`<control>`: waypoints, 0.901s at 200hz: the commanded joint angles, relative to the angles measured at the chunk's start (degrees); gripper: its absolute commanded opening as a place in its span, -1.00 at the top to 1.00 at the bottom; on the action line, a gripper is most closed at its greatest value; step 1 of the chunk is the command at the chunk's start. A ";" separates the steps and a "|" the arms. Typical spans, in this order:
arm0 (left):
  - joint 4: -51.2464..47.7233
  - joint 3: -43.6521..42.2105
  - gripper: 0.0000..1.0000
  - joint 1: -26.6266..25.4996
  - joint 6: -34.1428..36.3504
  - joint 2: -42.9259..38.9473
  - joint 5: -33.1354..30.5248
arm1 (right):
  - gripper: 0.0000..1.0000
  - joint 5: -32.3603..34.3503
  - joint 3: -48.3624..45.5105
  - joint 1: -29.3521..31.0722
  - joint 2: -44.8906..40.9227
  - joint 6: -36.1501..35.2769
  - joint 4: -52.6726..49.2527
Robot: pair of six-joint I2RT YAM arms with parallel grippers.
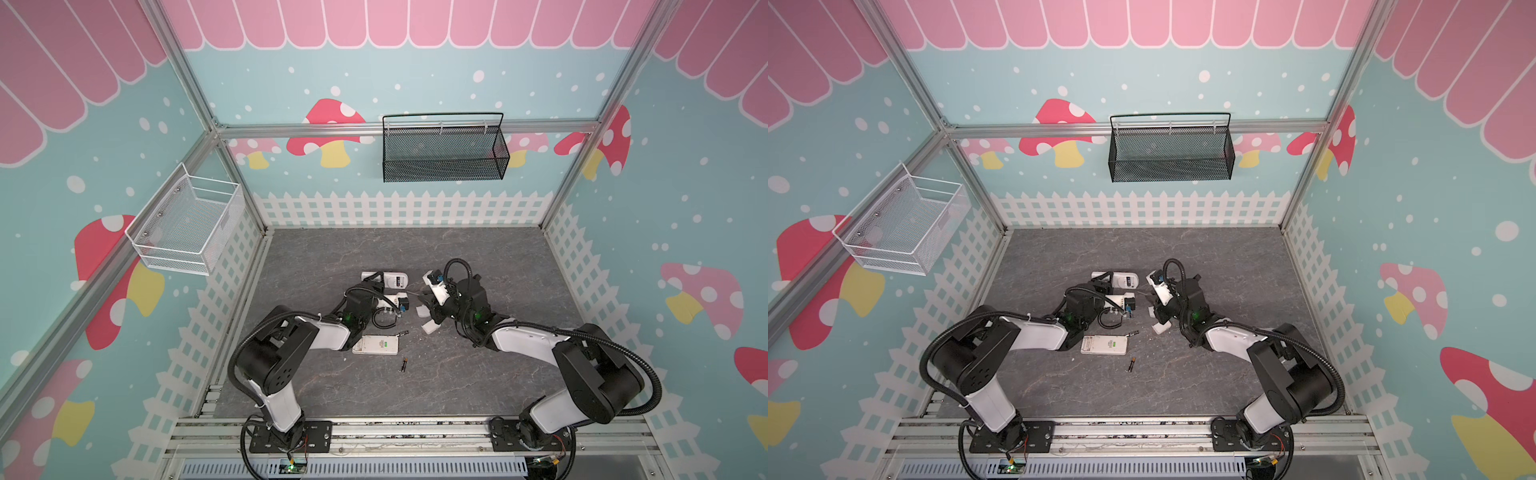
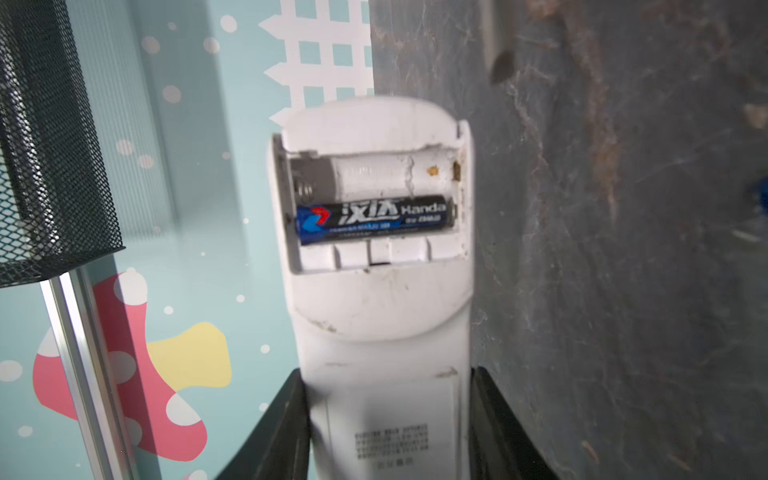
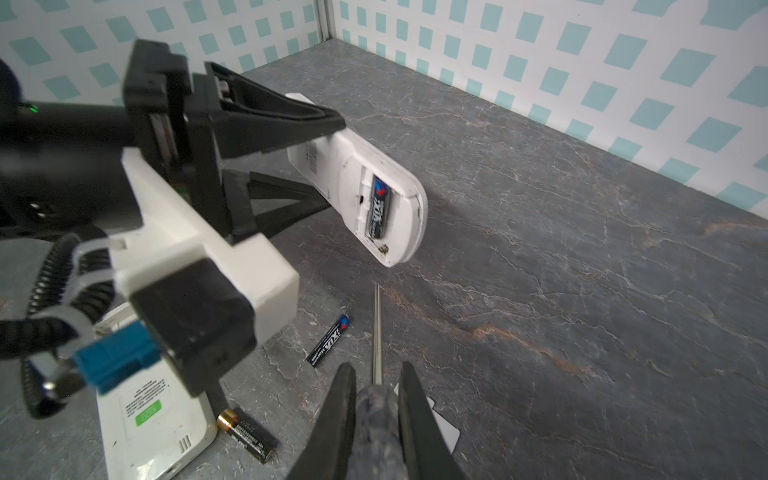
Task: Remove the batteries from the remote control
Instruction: 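Tilt the remote with the left gripper while the right repositions the screwdriver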
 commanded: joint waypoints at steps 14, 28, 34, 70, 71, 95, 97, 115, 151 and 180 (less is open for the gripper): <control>-36.55 12.25 1.00 0.53 -15.83 -2.91 -3.91 | 1.00 -4.25 1.19 -2.93 -3.93 5.53 -0.41; -52.04 19.51 1.00 0.95 -24.04 -2.82 0.09 | 1.00 -5.76 2.46 -3.92 -4.48 6.59 -2.88; -56.48 21.68 1.00 1.18 -27.47 -2.83 2.07 | 1.00 -6.51 2.92 -4.19 -4.61 6.96 -3.76; -66.99 25.43 1.00 1.51 -34.14 -2.24 7.65 | 1.00 -10.76 5.67 -5.45 -3.82 8.64 -7.43; -67.38 25.65 1.00 1.52 -34.35 -2.16 7.80 | 1.00 -10.84 5.79 -5.49 -3.74 8.80 -7.67; -73.43 27.01 1.00 1.69 -40.15 -3.09 14.15 | 1.00 -13.74 8.24 -6.06 -2.07 12.87 -9.91; -73.49 26.90 1.00 1.75 -40.72 -3.21 14.71 | 1.00 -13.87 8.49 -6.07 -1.74 13.30 -10.22; -74.50 26.76 1.00 2.75 -44.65 -3.58 19.10 | 1.00 -15.36 12.52 -6.07 0.86 15.86 -14.85; -72.97 26.44 1.00 2.74 -45.75 -2.57 19.66 | 1.00 -17.70 18.89 -6.08 5.32 20.12 -20.70; -71.48 26.11 1.00 3.10 -49.70 -1.75 20.65 | 1.00 -19.88 23.64 -6.07 8.33 20.45 -26.72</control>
